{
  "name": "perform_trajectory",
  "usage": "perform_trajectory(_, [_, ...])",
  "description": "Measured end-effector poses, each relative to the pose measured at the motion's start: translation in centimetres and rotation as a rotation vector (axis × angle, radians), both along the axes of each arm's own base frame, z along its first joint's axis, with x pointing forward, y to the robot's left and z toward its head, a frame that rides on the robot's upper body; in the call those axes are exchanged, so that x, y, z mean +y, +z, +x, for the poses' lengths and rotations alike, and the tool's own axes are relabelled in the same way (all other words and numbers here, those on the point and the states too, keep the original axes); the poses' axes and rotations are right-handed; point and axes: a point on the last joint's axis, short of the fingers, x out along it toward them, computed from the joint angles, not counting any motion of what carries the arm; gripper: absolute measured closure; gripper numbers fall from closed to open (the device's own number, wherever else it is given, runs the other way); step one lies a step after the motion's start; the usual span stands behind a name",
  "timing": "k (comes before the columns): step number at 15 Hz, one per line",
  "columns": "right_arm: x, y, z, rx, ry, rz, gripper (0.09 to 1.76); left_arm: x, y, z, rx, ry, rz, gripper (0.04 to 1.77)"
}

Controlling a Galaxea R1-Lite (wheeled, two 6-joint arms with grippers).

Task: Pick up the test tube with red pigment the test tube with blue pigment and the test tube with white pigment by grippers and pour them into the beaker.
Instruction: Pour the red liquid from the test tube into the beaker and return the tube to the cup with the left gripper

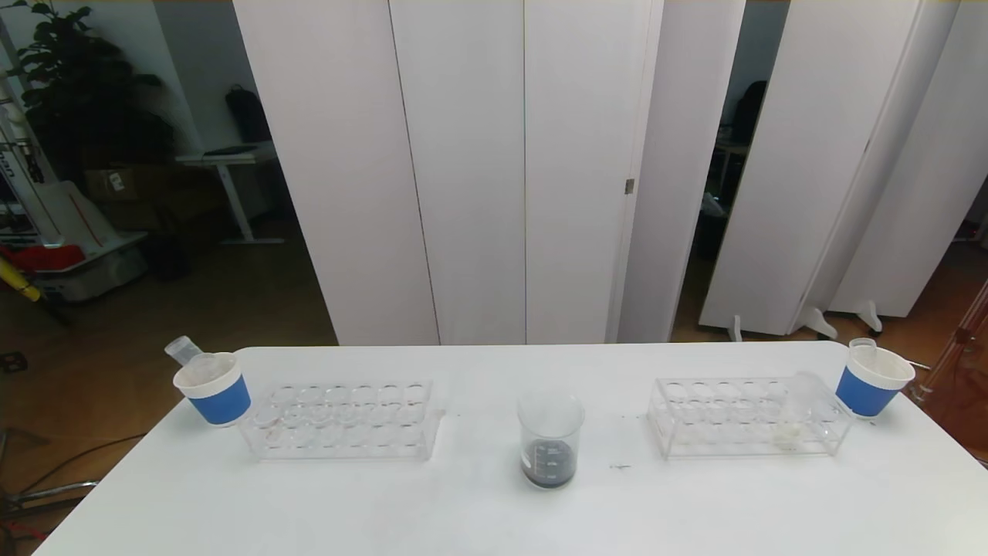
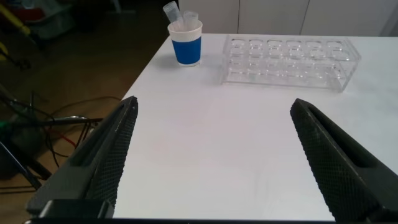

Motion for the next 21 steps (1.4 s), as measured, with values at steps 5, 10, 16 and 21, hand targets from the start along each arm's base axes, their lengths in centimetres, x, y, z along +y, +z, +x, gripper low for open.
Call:
perform_trajectory(5, [0.0,0.0,0.0,0.0,0.0,0.0,0.1,-0.3,-2.6,-0.3,-0.068,-0.124,-0.043,0.06])
perform_trajectory(10, [0.0,0.0,0.0,0.0,0.0,0.0,0.1,-0.4,-3.3,0.0,-0.081,-0.193,-0.047,0.06])
perform_trajectory(16, [0.0,0.0,0.0,0.0,0.0,0.0,0.1,-0.5,-4.0,0.3,-0.073,-0.225,-0.048,0.06])
perform_trajectory(21, [0.0,0.0,0.0,0.0,0.0,0.0,0.1,-0.5,-4.2,0.4,-0.087,-0.229,-0.044,0.06])
